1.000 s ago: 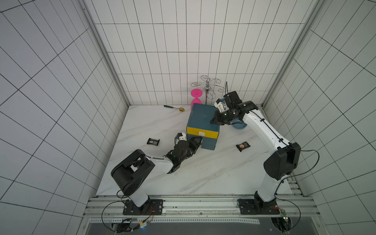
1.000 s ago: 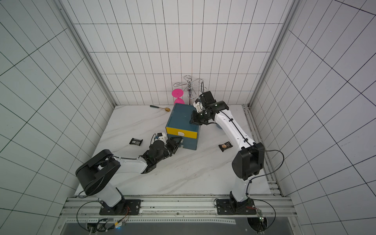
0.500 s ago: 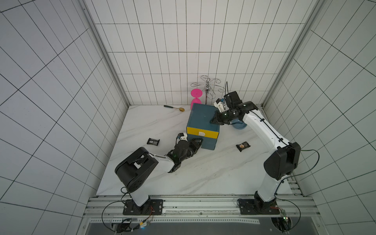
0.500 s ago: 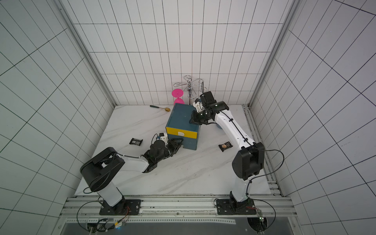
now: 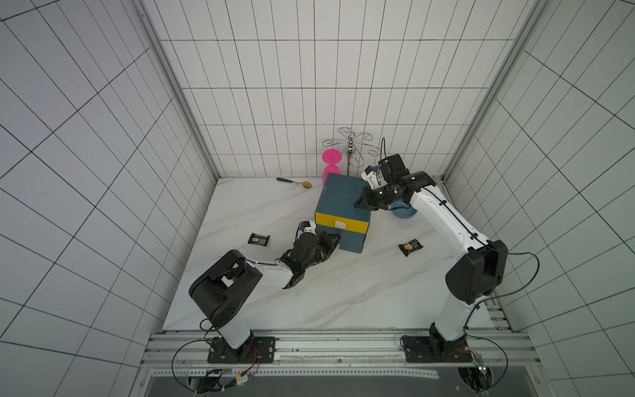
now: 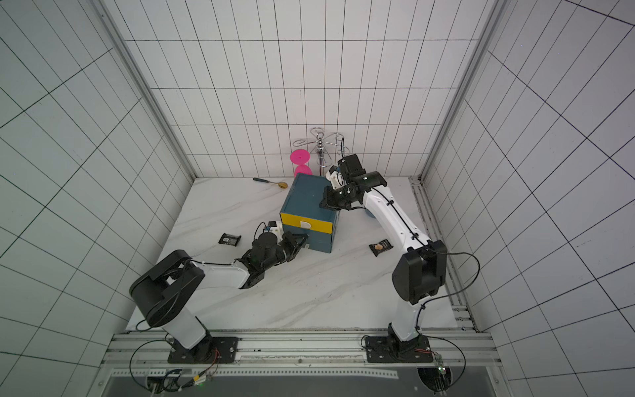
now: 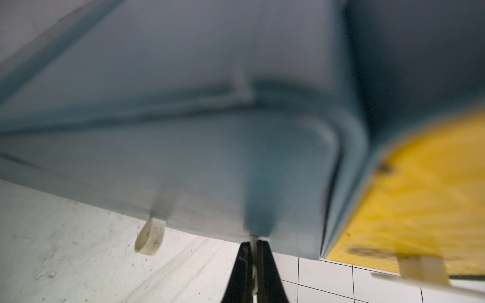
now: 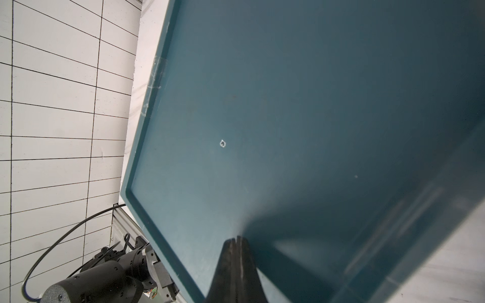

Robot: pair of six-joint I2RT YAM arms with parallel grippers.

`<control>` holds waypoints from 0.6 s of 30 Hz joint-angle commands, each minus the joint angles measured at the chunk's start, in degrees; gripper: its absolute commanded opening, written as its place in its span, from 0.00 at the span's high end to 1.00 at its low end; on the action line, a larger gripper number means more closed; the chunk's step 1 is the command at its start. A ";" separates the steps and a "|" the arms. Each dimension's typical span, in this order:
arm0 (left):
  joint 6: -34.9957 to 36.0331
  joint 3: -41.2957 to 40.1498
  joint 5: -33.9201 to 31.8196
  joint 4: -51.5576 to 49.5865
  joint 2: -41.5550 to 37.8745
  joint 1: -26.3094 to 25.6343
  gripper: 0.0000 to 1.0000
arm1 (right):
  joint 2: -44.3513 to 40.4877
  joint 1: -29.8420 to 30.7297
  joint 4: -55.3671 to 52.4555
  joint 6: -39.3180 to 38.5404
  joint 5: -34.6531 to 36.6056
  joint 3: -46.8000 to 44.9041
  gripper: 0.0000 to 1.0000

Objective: Take the cookies out of the drawer
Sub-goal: Open the drawer in the storage box.

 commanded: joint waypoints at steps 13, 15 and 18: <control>0.82 -13.95 -5.57 -12.86 -21.53 -7.69 1.00 | 5.04 -0.42 -9.34 -0.30 4.68 -3.20 1.00; 0.35 -15.46 -6.99 -15.04 -24.57 -8.69 1.00 | 5.17 -0.41 -9.29 -0.34 4.82 -3.27 1.00; 0.00 -16.53 -8.15 -18.03 -27.77 -9.85 1.00 | 5.44 -0.36 -9.34 -0.30 4.60 -3.07 1.00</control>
